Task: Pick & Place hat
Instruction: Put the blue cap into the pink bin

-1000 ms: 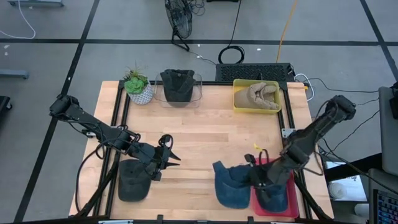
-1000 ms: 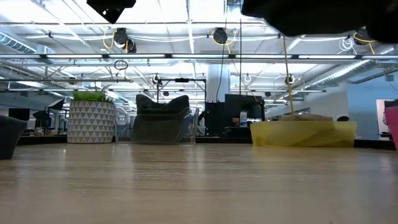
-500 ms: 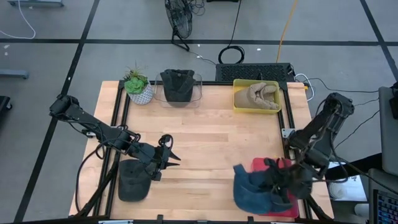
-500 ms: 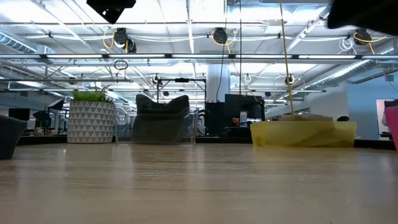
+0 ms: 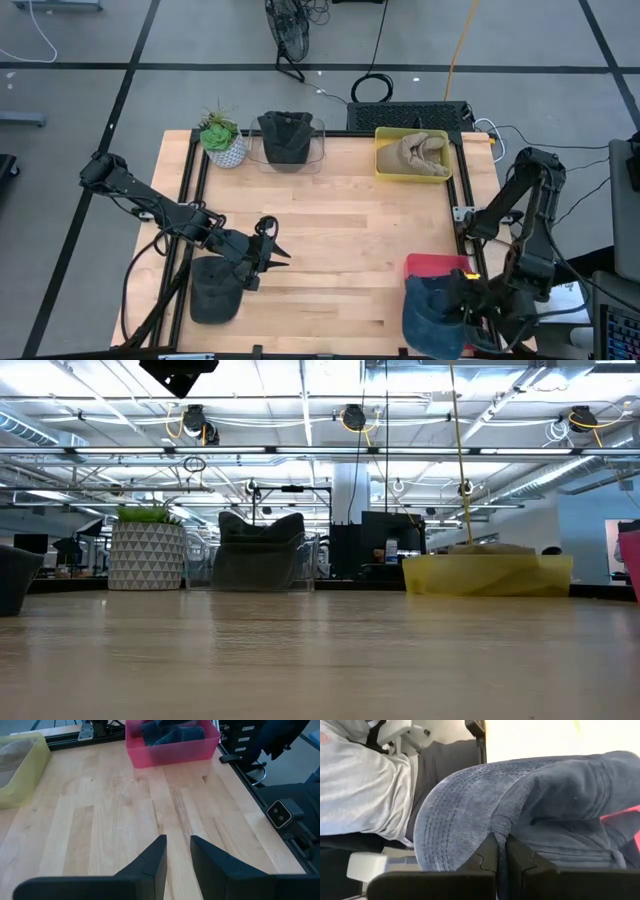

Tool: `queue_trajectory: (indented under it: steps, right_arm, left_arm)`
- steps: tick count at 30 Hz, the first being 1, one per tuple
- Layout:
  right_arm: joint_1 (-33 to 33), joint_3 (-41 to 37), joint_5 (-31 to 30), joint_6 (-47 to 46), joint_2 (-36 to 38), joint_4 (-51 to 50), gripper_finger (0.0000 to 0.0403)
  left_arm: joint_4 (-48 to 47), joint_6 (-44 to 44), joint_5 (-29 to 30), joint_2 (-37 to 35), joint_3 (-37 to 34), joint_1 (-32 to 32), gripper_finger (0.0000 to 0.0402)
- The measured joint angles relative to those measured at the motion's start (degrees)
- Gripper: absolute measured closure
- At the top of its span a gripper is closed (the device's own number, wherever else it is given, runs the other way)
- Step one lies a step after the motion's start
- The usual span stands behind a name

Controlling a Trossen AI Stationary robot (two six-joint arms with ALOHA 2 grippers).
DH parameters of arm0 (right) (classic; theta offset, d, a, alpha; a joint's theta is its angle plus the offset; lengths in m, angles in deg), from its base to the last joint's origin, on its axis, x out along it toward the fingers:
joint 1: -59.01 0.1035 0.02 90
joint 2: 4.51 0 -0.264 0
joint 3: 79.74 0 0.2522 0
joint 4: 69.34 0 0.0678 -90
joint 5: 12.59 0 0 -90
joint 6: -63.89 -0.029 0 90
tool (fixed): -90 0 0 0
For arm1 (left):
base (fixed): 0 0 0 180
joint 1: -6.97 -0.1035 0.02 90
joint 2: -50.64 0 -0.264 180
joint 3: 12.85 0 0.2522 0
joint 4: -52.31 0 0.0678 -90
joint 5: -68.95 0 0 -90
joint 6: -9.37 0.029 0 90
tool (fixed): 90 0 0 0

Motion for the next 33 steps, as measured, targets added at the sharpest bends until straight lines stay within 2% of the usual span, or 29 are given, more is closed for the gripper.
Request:
queue_trajectory:
  steps: [8,13,19,33]
  right_arm:
    - [2.19,-4.52,1.06,-1.93,0.0,0.61,0.0403]
    - [2.21,-10.33,6.48,-1.95,-0.01,5.64,0.0403]
    - [2.21,-15.9,8.13,-1.67,0.02,12.22,0.0403]
    - [1.82,-19.44,11.13,1.01,1.01,14.7,0.0403]
  left_arm:
    - [0.0,-0.28,0.0,0.0,0.0,0.0,0.0304]
    - [0.0,-0.07,0.0,0.0,0.0,0.0,0.0304]
    - [0.02,-0.04,0.0,0.0,0.0,0.0,0.0304]
    - [0.02,0.0,0.0,0.0,0.0,0.0,0.0304]
